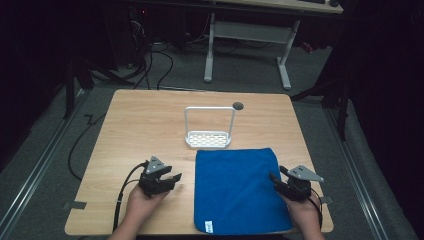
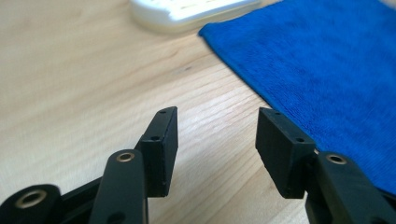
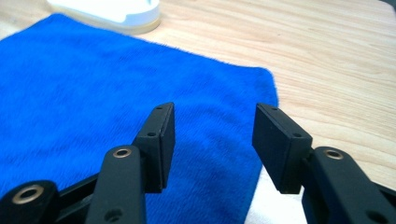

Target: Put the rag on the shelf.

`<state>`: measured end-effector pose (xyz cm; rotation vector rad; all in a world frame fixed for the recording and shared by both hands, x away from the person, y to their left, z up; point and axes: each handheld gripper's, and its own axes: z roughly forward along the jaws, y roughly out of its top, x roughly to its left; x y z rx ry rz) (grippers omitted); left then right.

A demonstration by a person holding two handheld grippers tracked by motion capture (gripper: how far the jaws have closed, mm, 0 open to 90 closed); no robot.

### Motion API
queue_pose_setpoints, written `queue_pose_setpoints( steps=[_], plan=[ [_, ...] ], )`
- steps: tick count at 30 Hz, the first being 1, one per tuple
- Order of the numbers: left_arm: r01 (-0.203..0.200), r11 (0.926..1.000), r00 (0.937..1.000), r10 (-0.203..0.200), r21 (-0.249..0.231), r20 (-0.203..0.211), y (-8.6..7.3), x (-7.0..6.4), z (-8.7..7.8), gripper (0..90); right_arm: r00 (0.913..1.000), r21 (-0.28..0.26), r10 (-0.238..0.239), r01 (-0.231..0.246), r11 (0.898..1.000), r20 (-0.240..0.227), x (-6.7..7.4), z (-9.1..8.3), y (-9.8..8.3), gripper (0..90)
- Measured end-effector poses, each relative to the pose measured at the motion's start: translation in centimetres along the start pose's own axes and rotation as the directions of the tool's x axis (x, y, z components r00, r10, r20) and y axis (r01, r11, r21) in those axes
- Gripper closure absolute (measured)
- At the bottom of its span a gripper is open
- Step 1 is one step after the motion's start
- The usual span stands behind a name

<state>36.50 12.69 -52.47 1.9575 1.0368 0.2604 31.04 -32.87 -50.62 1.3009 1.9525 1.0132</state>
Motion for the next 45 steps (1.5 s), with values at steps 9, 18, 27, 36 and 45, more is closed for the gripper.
queue_pose_setpoints(
  steps=[9,18,27,36,45],
  plan=[
    [0.016,0.9997,0.9998,-0.016,-0.017,-0.014,0.2,-0.1,0.2,48.9,0.9985,0.001,0.054,-0.054,0.999,0.007,-0.5,0.0,0.4,49.0],
    [-0.010,0.9998,0.9999,0.010,-0.018,-0.002,0.4,-1.1,0.3,49.1,0.9989,0.000,0.046,-0.046,0.999,0.006,-0.5,0.0,0.5,49.5],
    [-0.044,0.9989,0.9975,0.044,-0.015,0.056,0.7,-3.5,1.1,60.3,0.9999,-0.008,0.011,-0.011,1.000,0.008,-0.1,-0.4,0.6,68.7],
    [-0.151,0.9871,0.9845,0.146,0.051,0.097,0.9,-7.3,3.6,81.2,0.9989,0.038,-0.012,0.013,0.999,-0.046,0.1,-0.2,0.4,90.0],
    [-0.207,0.9734,0.9753,0.198,0.098,0.099,0.5,-8.1,4.4,86.1,0.9997,0.163,-0.004,0.008,0.987,-0.023,-0.8,1.2,-0.7,90.0]
  ],
)
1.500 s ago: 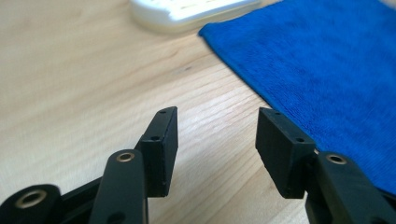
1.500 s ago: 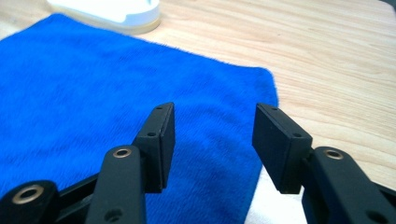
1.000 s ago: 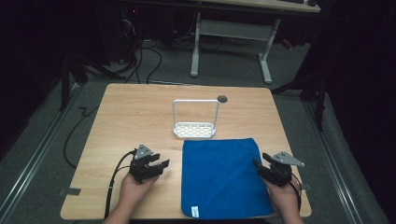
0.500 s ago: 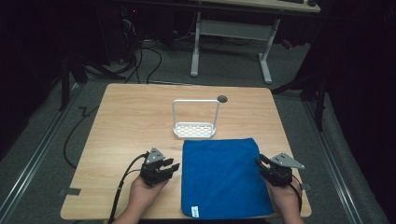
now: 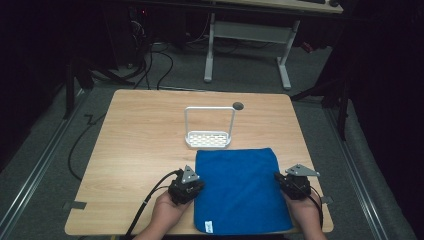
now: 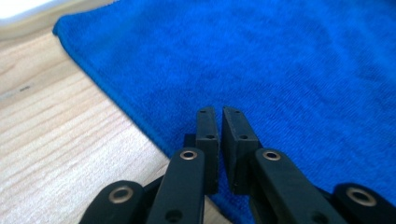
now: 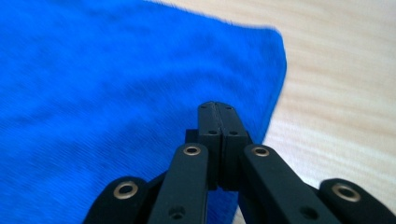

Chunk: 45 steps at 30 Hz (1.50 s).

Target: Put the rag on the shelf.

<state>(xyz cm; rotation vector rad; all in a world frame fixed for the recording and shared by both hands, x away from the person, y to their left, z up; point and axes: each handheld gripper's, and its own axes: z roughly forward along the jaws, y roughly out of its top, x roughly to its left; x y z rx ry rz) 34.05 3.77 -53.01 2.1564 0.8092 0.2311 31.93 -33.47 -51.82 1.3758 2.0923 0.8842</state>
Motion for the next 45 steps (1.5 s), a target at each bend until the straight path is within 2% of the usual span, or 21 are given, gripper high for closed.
queue_pose_setpoints(
  steps=[4,12,15,18,23,31,45],
  plan=[
    [-0.009,1.0000,1.0000,0.009,0.003,-0.003,0.0,0.0,-0.1,86.7,1.0000,0.040,0.002,-0.002,0.999,0.001,-0.1,0.6,-0.3,90.0],
    [0.009,0.9998,1.0000,-0.009,0.017,0.001,-0.8,0.8,-1.2,86.8,0.9998,0.039,-0.008,0.009,0.999,-0.021,0.5,0.8,-0.1,90.0],
    [0.020,0.9995,0.9998,-0.020,0.023,-0.001,-1.2,1.4,-1.8,86.8,0.9990,0.039,-0.024,0.025,0.999,-0.038,1.3,0.8,0.0,90.0],
    [0.040,0.9990,0.9992,-0.040,0.019,-0.002,-1.7,1.9,-2.4,86.9,0.9969,0.040,-0.065,0.067,0.997,-0.045,2.3,1.0,0.2,90.0],
    [0.049,0.9986,0.9987,-0.048,0.022,-0.017,-2.2,2.5,-3.2,87.2,0.9929,0.034,-0.101,0.103,0.994,-0.064,3.7,1.3,0.6,90.0],
    [0.057,0.9982,0.9977,-0.056,0.018,-0.037,-3.2,3.1,-4.3,87.2,0.9888,0.032,-0.108,0.112,0.993,-0.104,5.0,1.6,0.9,90.0],
    [0.108,0.9940,0.9931,-0.107,0.018,-0.048,-5.1,4.0,-6.6,87.0,0.9769,0.020,-0.145,0.150,0.988,-0.157,6.7,2.1,1.3,90.0]
  ],
)
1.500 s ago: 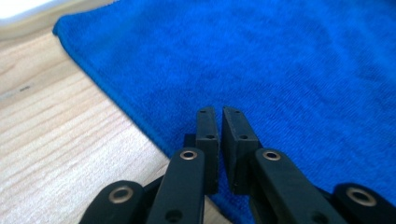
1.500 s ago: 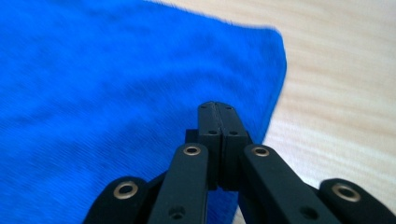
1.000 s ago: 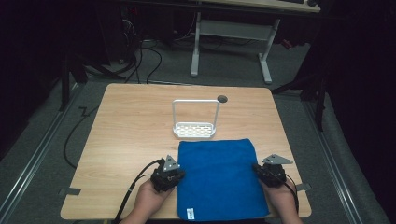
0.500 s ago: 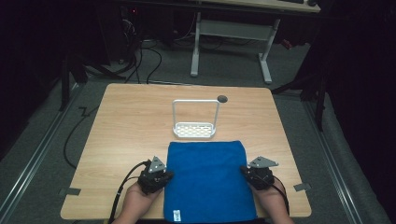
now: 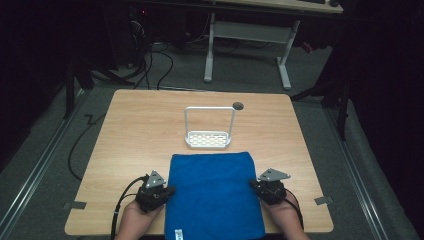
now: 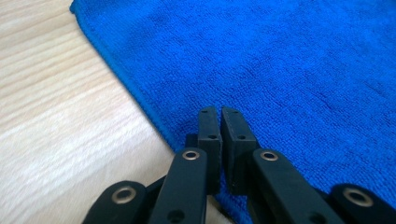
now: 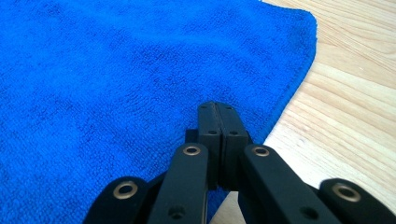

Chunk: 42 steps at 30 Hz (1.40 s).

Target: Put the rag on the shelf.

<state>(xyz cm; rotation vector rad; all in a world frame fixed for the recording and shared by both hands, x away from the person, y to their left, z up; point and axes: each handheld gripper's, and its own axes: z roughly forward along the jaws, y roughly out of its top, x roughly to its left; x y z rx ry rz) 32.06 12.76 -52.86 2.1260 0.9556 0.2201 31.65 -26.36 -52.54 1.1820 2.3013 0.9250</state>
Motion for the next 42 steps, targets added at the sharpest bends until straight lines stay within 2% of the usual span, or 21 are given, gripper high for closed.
queue_pose_setpoints(
  steps=[4,8,10,13,17,20,25,28,30,31,33,34,36,37,40,42],
  plan=[
    [0.000,1.0000,1.0000,0.000,0.002,-0.004,-0.2,0.0,-0.3,86.4,1.0000,-0.003,-0.002,0.002,1.000,-0.009,0.2,0.1,0.1,90.0],
    [-0.015,0.9999,0.9993,0.014,-0.007,-0.035,0.0,-0.1,-0.2,80.4,0.9999,-0.027,0.008,-0.009,1.000,-0.013,0.0,-0.2,0.2,87.1],
    [0.000,0.9997,0.9988,-0.001,-0.025,-0.049,0.2,0.2,-0.1,77.9,0.9997,-0.042,0.024,-0.024,0.999,-0.008,-0.2,-0.4,0.1,86.5],
    [0.043,0.9972,0.9969,-0.047,-0.062,-0.063,0.8,1.1,0.0,75.4,0.9994,-0.052,0.035,-0.035,0.998,-0.009,-0.6,-0.5,0.1,84.7],
    [0.055,0.9951,0.9917,-0.064,-0.082,-0.112,1.7,2.0,0.4,71.1,0.9991,-0.061,0.041,-0.042,0.997,-0.010,-0.7,-0.5,0.1,83.5],
    [0.063,0.9933,0.9896,-0.075,-0.097,-0.123,2.3,2.5,0.6,71.0,0.9990,-0.068,0.042,-0.043,0.997,-0.014,-0.8,-0.6,0.1,83.1],
    [0.066,0.9942,0.9883,-0.077,-0.085,-0.132,3.0,3.0,1.2,72.3,0.9986,-0.066,0.051,-0.051,0.996,-0.013,-0.9,-0.6,0.1,84.6],
    [0.061,0.9939,0.9864,-0.074,-0.092,-0.147,3.6,3.4,1.5,73.3,0.9978,-0.065,0.067,-0.067,0.996,0.001,-1.0,-0.6,0.1,86.0],
    [0.071,0.9922,0.9855,-0.086,-0.103,-0.147,4.0,3.7,1.7,73.8,0.9977,-0.070,0.068,-0.067,0.995,0.008,-1.0,-0.6,0.1,86.4],
    [0.077,0.9911,0.9853,-0.093,-0.108,-0.144,4.2,3.9,1.8,73.8,0.9976,-0.073,0.070,-0.069,0.995,0.007,-1.1,-0.7,0.1,86.3],
    [0.073,0.9894,0.9821,-0.093,-0.126,-0.163,4.6,4.3,2.4,73.8,0.9972,-0.084,0.074,-0.073,0.994,0.011,-1.1,-0.8,0.1,85.4],
    [0.080,0.9894,0.9817,-0.099,-0.121,-0.163,4.8,4.6,2.8,73.7,0.9971,-0.087,0.075,-0.074,0.993,0.013,-1.1,-0.8,0.1,85.3],
    [0.061,0.9921,0.9787,-0.081,-0.110,-0.189,5.1,5.0,3.6,72.4,0.9970,-0.094,0.076,-0.075,0.993,0.015,-1.2,-0.9,0.0,85.1],
    [0.059,0.9921,0.9787,-0.080,-0.110,-0.189,5.3,5.1,3.9,71.7,0.9966,-0.093,0.080,-0.079,0.993,0.015,-1.2,-0.9,0.0,85.0],
    [0.068,0.9919,0.9754,-0.088,-0.107,-0.202,5.6,5.4,5.0,67.7,0.9962,-0.097,0.084,-0.082,0.992,0.023,-1.5,-0.9,-0.2,83.6],
    [0.068,0.9928,0.9761,-0.086,-0.099,-0.199,5.8,5.4,5.3,66.2,0.9950,-0.099,0.098,-0.095,0.991,0.023,-1.7,-1.0,-0.3,80.5]
  ],
)
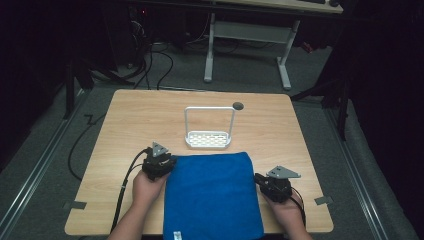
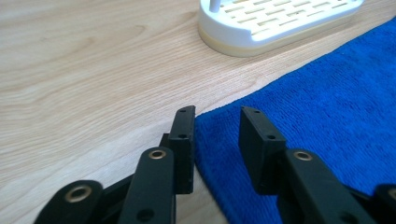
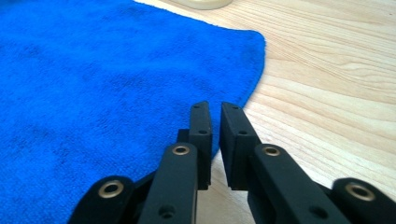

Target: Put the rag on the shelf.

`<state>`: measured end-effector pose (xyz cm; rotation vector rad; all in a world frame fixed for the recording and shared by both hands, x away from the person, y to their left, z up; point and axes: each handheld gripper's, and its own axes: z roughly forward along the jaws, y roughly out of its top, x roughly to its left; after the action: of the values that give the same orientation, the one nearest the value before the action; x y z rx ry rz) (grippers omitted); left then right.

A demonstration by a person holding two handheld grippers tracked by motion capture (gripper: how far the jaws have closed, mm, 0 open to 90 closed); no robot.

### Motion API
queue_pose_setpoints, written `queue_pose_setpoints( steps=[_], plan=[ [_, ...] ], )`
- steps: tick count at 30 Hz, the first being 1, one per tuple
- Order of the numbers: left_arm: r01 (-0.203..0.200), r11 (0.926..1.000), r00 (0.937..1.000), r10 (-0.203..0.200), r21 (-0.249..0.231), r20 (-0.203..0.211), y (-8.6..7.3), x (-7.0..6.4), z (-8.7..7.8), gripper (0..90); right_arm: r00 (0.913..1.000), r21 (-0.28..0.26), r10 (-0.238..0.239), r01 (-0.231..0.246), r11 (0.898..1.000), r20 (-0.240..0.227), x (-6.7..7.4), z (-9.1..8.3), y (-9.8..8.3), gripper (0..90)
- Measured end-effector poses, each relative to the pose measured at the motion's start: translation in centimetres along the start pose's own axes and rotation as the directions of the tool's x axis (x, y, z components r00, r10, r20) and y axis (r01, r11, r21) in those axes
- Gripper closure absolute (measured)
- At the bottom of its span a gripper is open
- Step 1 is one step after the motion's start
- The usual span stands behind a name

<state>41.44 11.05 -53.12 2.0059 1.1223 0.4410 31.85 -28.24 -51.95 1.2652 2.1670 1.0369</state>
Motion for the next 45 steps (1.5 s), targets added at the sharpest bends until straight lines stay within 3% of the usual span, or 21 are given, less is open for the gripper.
queue_pose_setpoints(
  steps=[2,6,10,14,20,25,29,33,37,45],
  plan=[
    [-0.005,1.0000,1.0000,0.005,0.000,-0.005,0.0,0.0,0.1,64.9,1.0000,-0.007,0.007,-0.007,1.000,0.003,-0.3,-0.1,0.0,77.9],
    [0.043,0.9988,0.9988,-0.044,0.023,0.023,0.0,0.6,0.2,61.1,0.9992,-0.025,0.039,-0.039,0.999,0.003,-0.6,-0.1,0.2,71.6],
    [0.000,0.9996,0.9999,0.001,0.027,-0.013,0.0,0.0,0.3,60.6,0.9986,-0.011,0.047,-0.046,0.999,0.025,-1.0,0.7,1.0,67.0],
    [-0.010,0.9996,0.9998,0.010,0.026,-0.018,0.0,-0.1,0.3,66.8,0.9963,0.007,0.041,-0.042,0.999,0.075,-1.3,2.2,2.2,64.8],
    [-0.020,0.9995,0.9998,0.020,0.023,-0.003,-0.1,-0.2,0.3,76.4,0.9928,0.048,0.063,-0.068,0.997,0.102,-2.2,5.2,4.4,64.4],
    [-0.032,0.9992,0.9993,0.031,0.025,0.020,-0.1,-0.2,0.3,84.0,0.9877,0.080,0.121,-0.129,0.988,0.099,-3.2,7.0,5.1,63.3],
    [-0.033,0.9991,0.9991,0.033,0.025,0.025,-0.1,-0.2,0.3,85.6,0.9893,0.082,0.110,-0.118,0.990,0.095,-3.1,7.4,5.1,62.9],
    [-0.036,0.9990,0.9990,0.036,0.026,0.028,-0.1,-0.2,0.3,86.1,0.9934,0.077,0.060,-0.068,0.995,0.098,-2.4,7.3,4.9,72.5],
    [-0.036,0.9990,0.9989,0.036,0.027,0.029,-0.1,-0.2,0.3,86.2,0.9952,0.062,0.056,-0.061,0.996,0.081,-1.9,7.3,4.7,86.2],
    [-0.040,0.9992,0.9983,0.040,0.009,0.043,-0.1,-0.1,-0.2,86.1,0.9959,0.038,0.045,-0.048,0.998,0.079,-1.6,6.9,4.7,88.0]
  ],
)
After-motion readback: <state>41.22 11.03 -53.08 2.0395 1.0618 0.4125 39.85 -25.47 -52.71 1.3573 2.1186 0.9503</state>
